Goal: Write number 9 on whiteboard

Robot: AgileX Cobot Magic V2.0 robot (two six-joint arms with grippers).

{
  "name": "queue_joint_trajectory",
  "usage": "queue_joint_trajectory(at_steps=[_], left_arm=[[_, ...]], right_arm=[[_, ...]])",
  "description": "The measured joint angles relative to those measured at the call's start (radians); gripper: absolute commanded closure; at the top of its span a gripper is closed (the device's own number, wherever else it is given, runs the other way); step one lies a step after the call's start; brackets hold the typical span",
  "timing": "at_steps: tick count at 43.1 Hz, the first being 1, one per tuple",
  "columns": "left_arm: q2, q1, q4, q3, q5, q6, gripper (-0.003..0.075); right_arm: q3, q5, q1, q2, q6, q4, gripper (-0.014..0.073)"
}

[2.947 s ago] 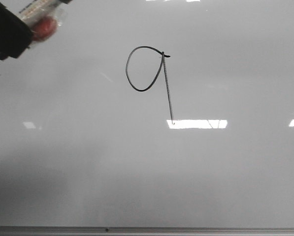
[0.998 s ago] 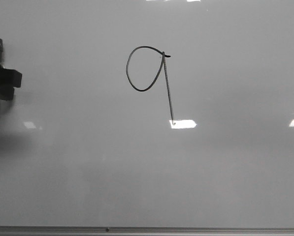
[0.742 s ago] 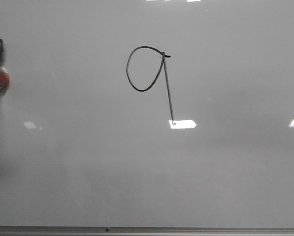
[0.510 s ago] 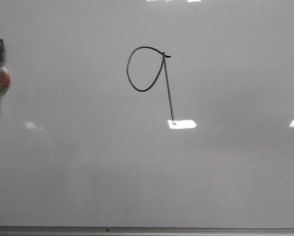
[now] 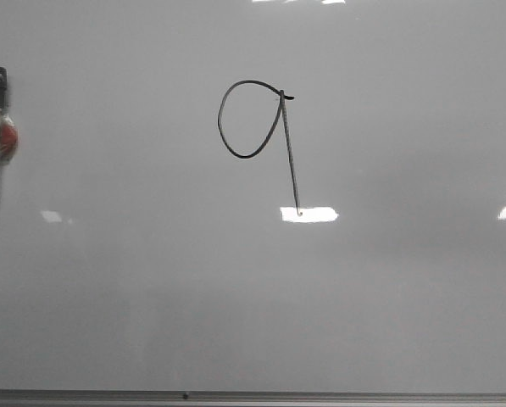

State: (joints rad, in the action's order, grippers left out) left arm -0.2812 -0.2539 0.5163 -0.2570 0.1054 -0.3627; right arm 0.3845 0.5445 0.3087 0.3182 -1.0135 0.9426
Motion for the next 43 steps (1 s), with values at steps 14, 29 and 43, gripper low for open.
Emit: queue_joint_trajectory(at_steps=[14,29,43], left_arm=[[0.002,0.000,0.000,0.000,0.005,0.000,0.0739],[0.002,0.000,0.000,0.000,0.005,0.000,0.0739],[0.076,0.029,-0.206,0.079,-0.009,0.131,0.0739]], right_arm=[[0.000,0.000,0.000,0.000,0.000,0.000,0.0662],[0.000,0.000,0.000,0.000,0.002,0.000,0.0662],[0.000,0.000,0.000,0.000,0.002,0.000,0.0662]])
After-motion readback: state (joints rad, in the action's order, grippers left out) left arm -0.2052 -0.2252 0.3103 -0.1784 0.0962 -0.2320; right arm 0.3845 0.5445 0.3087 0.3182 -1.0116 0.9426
